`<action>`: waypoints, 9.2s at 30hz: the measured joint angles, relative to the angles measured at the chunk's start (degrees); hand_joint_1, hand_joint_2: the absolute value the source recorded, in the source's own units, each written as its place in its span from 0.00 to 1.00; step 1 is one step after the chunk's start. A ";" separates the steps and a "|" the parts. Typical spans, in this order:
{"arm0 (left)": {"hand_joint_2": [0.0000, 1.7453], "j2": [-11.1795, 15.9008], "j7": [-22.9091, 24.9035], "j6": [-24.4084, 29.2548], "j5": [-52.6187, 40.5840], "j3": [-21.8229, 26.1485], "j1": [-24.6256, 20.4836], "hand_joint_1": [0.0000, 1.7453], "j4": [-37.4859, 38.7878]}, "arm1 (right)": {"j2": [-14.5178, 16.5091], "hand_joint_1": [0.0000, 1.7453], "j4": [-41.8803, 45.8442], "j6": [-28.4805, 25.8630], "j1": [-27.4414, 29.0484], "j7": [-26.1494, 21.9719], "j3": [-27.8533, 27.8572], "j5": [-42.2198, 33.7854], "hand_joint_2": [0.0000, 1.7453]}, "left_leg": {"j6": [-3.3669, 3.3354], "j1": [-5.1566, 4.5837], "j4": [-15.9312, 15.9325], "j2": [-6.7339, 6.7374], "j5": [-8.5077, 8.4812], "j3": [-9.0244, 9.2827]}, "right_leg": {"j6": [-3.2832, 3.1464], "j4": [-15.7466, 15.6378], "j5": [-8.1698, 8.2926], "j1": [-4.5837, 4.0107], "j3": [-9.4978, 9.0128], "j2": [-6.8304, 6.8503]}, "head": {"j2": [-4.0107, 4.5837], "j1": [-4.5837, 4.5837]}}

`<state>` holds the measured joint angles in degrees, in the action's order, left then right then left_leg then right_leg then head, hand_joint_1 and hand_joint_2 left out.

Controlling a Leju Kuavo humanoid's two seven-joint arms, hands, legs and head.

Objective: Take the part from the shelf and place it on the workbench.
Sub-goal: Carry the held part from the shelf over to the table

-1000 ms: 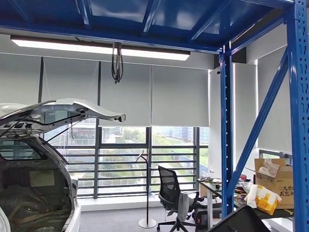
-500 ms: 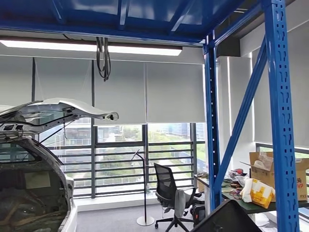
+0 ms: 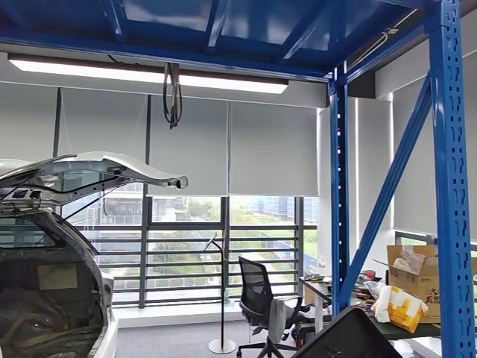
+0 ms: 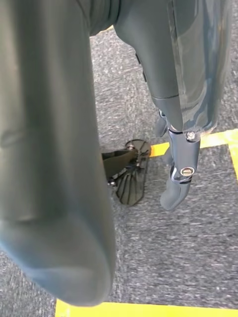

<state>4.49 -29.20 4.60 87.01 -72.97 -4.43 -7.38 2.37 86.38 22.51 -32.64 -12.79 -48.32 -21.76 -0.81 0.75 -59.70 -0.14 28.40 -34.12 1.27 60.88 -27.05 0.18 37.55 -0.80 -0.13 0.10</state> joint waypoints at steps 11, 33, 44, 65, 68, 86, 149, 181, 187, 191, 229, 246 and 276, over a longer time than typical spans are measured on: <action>1.00 -0.13 0.13 0.12 0.02 -0.36 -0.08 0.00 0.02 | -0.57 1.00 -0.39 -0.34 -0.39 -0.11 -0.18 0.10 1.00 | -0.40 -0.47 0.24 0.23 -3.56 -3.09 | -0.99 -2.74 -4.71 -0.90 -8.68 0.40 | 0.00 -0.01; 1.00 -0.32 0.15 0.34 0.02 -0.79 -0.27 0.00 0.05 | -0.48 1.00 -0.80 -0.45 -0.94 -0.45 -0.29 0.15 1.00 | -0.10 0.50 1.13 0.27 1.61 3.22 | 0.78 4.64 -3.52 0.13 2.74 1.09 | 0.00 0.03; 1.00 -0.56 0.61 0.39 -0.04 -1.22 -0.29 0.00 0.07 | -0.18 1.00 -0.26 -0.38 -1.02 -1.06 -0.21 0.25 1.00 | -0.23 -0.91 1.29 0.36 -3.64 -2.05 | -3.40 -5.55 -4.07 -2.57 -10.38 0.87 | 0.00 0.02; 1.00 0.89 7.14 0.98 -0.04 -2.85 -0.03 0.00 0.58 | 0.29 1.00 -0.86 1.37 -0.88 -2.39 -0.22 0.23 1.00 | 1.97 1.40 0.56 0.18 1.40 2.44 | -0.75 1.37 -2.91 -0.75 -1.60 1.25 | 0.00 0.03; 1.00 1.34 7.29 1.20 -0.04 -3.28 0.15 0.00 0.77 | 0.31 1.00 -1.03 1.65 -0.80 -2.78 -0.20 0.27 1.00 | -0.22 0.72 0.67 0.17 0.61 1.39 | 0.18 12.92 -8.36 -0.37 3.10 1.12 | 0.00 0.03; 1.00 1.78 7.67 1.17 0.00 -4.04 0.59 0.00 0.98 | 0.26 1.00 -1.87 2.73 -2.05 -3.95 -0.20 2.58 1.00 | 2.19 0.64 -9.52 0.60 3.63 -3.96 | -2.80 -4.13 -0.79 -1.01 -5.30 3.81 | 0.00 0.03; 1.00 7.86 11.78 5.34 0.26 0.67 0.80 0.00 3.02 | -1.63 1.00 0.86 -0.91 -2.65 -6.50 -1.39 13.82 1.00 | 3.51 1.24 -2.55 2.46 -0.72 -2.01 | -1.91 -3.93 -1.66 -0.29 -6.15 5.27 | 0.00 -0.19; 1.00 8.00 11.61 3.83 0.24 3.49 0.44 0.00 3.03 | -2.76 1.00 3.25 -1.61 -0.75 -9.37 -1.26 20.56 1.00 | 3.22 0.98 -0.52 3.80 -1.52 -1.32 | -1.51 -3.41 -2.05 -0.34 -6.12 6.23 | -0.01 -0.16; 1.00 7.88 11.99 3.89 0.26 3.49 0.58 0.00 3.03 | -2.69 1.00 5.09 -1.90 0.20 -10.94 -1.20 21.66 1.00 | 0.51 0.64 0.42 1.41 -1.74 -1.25 | -0.23 1.04 -5.75 0.09 -4.95 4.15 | 0.00 -0.12; 1.00 7.82 11.83 3.93 0.26 3.50 0.26 0.00 3.03 | -2.84 1.00 6.14 -2.01 1.23 -11.29 -0.60 21.46 1.00 | -0.21 0.06 0.41 -1.55 -1.94 -1.36 | -0.64 13.01 -10.22 -0.01 0.57 1.27 | 0.00 -0.12; 1.00 5.81 11.93 3.41 0.26 3.38 0.04 0.00 3.05 | -3.50 1.00 6.29 1.58 1.68 -11.28 -0.17 17.62 1.00 | 0.66 0.34 0.48 -7.20 -3.35 -2.67 | -3.30 -2.16 -2.10 -0.60 -5.87 -4.02 | -0.01 -0.32; 1.00 5.57 11.75 3.38 0.26 3.38 0.30 0.00 3.08 | -3.17 1.00 5.66 2.18 1.88 -11.81 0.22 17.51 1.00 | 1.03 0.39 0.25 1.89 -2.07 -1.83 | -0.49 -2.71 -3.32 -0.08 -6.87 6.70 | 0.00 -0.35; 1.00 6.06 10.95 3.00 0.26 2.80 -0.12 0.00 3.10 | -3.22 1.00 7.45 2.56 2.95 -12.52 1.72 17.39 1.00 | 1.24 0.51 0.14 2.02 -2.07 -1.94 | -0.36 -3.17 -2.90 -0.15 -7.16 7.49 | 0.00 -0.37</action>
<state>10.55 -18.24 7.60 87.27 -70.17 -4.55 -4.28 -0.85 93.83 25.07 -29.70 -25.31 -46.60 -4.38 0.42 1.26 -59.56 1.88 26.32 -36.05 0.91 57.71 -29.94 0.03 30.39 6.68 -0.13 -0.27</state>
